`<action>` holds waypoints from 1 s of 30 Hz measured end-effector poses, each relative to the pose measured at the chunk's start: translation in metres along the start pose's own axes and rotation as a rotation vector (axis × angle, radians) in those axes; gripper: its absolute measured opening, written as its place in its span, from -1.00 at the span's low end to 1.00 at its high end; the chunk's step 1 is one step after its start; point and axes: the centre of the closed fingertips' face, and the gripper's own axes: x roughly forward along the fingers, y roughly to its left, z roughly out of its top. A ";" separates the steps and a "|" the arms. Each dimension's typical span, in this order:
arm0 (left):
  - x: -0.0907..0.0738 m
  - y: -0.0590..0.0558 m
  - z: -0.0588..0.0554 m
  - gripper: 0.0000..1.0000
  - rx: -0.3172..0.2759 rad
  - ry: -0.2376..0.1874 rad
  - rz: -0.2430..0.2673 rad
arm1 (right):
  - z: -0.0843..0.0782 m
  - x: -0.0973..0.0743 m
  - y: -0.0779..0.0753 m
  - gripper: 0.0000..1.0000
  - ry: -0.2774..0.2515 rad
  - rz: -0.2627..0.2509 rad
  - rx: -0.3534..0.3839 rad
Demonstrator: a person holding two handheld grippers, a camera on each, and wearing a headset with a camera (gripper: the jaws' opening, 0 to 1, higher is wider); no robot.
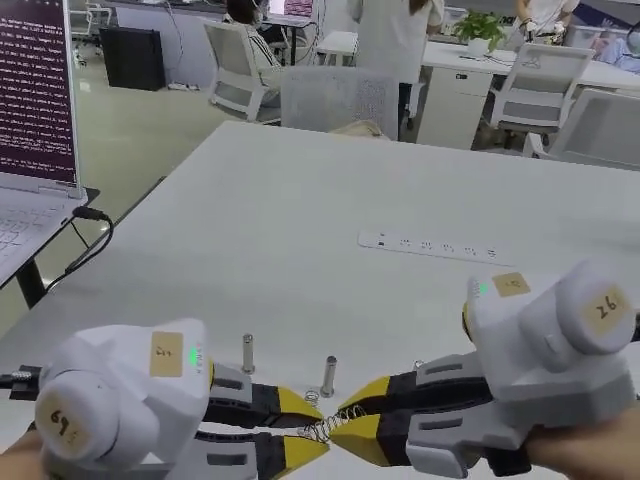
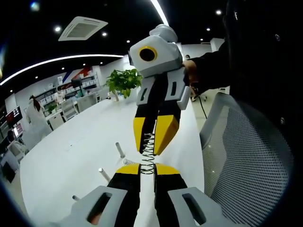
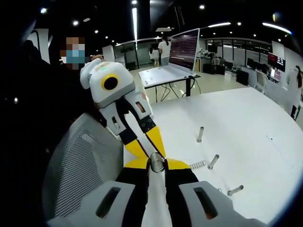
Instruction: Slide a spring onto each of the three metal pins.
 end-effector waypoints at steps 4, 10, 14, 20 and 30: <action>0.000 -0.001 0.001 -0.95 0.003 0.001 0.000 | -0.001 0.001 0.001 -0.81 0.015 0.002 -0.008; 0.001 -0.002 0.002 -0.95 0.008 -0.001 -0.004 | -0.004 0.004 0.001 -0.81 0.033 0.007 -0.016; 0.002 -0.003 0.003 -0.95 0.015 0.004 -0.006 | -0.005 0.005 0.002 -0.81 0.047 0.013 -0.022; 0.002 -0.002 0.003 -0.95 0.013 0.005 -0.005 | -0.005 0.005 0.003 -0.82 0.058 0.017 -0.028; 0.003 -0.004 0.002 -0.95 0.006 0.004 -0.002 | -0.007 0.006 0.003 -0.83 0.085 0.017 -0.034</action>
